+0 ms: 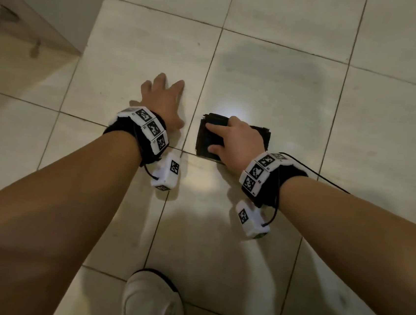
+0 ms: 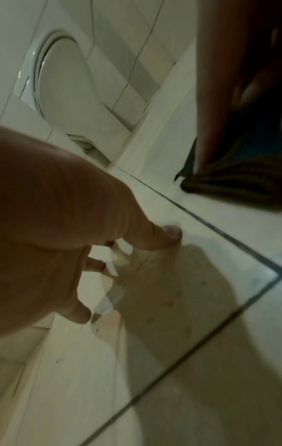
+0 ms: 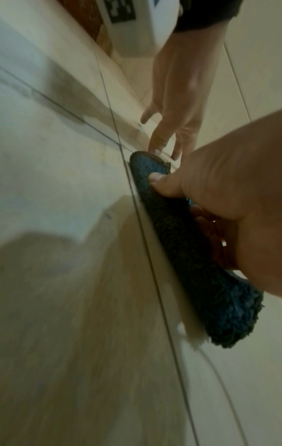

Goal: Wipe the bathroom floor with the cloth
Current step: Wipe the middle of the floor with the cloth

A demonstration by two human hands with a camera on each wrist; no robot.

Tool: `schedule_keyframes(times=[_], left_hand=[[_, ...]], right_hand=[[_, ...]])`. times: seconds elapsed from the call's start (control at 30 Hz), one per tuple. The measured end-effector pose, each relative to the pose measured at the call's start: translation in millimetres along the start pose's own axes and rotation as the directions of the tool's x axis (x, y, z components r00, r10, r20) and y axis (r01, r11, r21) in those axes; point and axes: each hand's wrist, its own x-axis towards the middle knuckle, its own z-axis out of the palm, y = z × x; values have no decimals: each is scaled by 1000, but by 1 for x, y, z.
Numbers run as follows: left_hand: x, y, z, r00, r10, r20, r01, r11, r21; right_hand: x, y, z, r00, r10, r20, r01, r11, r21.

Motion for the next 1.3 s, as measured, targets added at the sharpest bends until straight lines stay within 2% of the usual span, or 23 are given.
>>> schedule_keyframes(times=[0.23, 0.43, 0.7, 0.87, 1.1, 1.23, 1.3], left_hand=[[7, 4, -6, 999, -20, 44, 22, 999, -39], [13, 8, -10, 998, -9, 65, 11, 1000, -25], [17, 9, -9, 998, -12, 61, 12, 1000, 2], [16, 9, -9, 999, -12, 53, 11, 1000, 12], [17, 12, -6, 999, -17, 27, 17, 1000, -3], [19, 13, -7, 999, -28, 30, 28, 1000, 4], [19, 14, -8, 999, -26, 29, 25, 999, 25]], right_hand=[[36, -5, -10, 999, -23, -35, 24, 999, 36], [80, 10, -37, 992, 56, -116, -48, 996, 72], [122, 41, -75, 981, 132, -141, -111, 982, 150], [110, 80, -93, 951, 232, -206, -175, 950, 260], [49, 166, -102, 840, 455, -297, -364, 877, 314], [41, 165, -91, 813, 513, -275, -406, 839, 363], [37, 154, -84, 835, 486, -260, -390, 854, 345]])
